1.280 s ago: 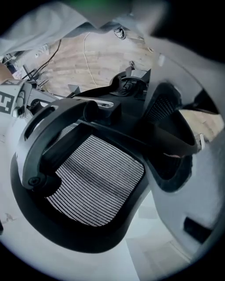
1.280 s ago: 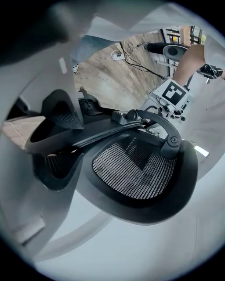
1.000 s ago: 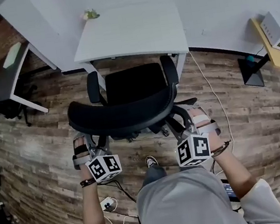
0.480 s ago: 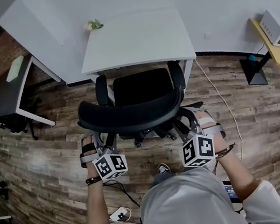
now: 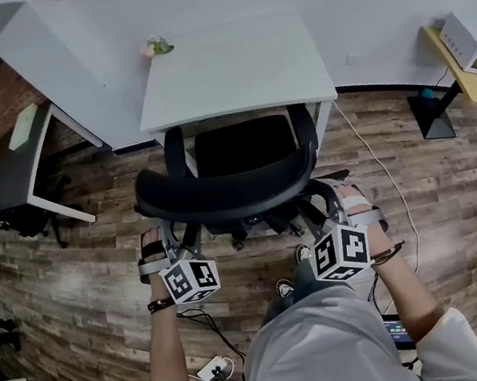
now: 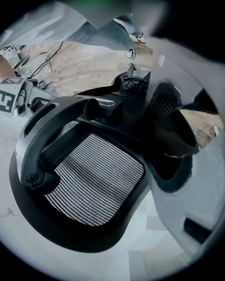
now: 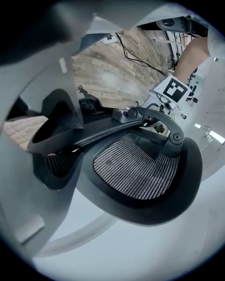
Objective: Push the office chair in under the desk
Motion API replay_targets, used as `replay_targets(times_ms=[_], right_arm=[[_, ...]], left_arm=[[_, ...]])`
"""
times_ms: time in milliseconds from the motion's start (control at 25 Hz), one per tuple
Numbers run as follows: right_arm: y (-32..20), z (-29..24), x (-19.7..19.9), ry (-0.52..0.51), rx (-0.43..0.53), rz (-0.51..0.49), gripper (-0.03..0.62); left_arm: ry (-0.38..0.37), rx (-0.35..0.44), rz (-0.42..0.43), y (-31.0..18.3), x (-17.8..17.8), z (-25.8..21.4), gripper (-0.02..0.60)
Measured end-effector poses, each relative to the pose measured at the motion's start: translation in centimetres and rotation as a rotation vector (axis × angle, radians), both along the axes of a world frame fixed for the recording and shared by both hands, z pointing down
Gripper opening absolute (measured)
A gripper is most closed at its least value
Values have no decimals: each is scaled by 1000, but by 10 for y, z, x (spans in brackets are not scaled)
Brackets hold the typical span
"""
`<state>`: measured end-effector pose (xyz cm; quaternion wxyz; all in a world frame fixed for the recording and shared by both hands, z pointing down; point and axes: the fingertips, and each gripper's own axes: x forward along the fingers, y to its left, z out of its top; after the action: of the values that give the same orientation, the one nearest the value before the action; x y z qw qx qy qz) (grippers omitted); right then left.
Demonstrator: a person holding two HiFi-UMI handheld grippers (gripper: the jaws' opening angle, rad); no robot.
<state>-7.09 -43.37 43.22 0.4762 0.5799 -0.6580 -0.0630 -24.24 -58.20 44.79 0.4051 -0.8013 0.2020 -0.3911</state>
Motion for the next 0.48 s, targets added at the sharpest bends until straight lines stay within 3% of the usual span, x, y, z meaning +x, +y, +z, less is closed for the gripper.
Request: replay_targets(times_ms=[480], right_arm=[[-25,1,7,6,-24,15,173]], left_arm=[[7,1,12,-30,13,2,238]])
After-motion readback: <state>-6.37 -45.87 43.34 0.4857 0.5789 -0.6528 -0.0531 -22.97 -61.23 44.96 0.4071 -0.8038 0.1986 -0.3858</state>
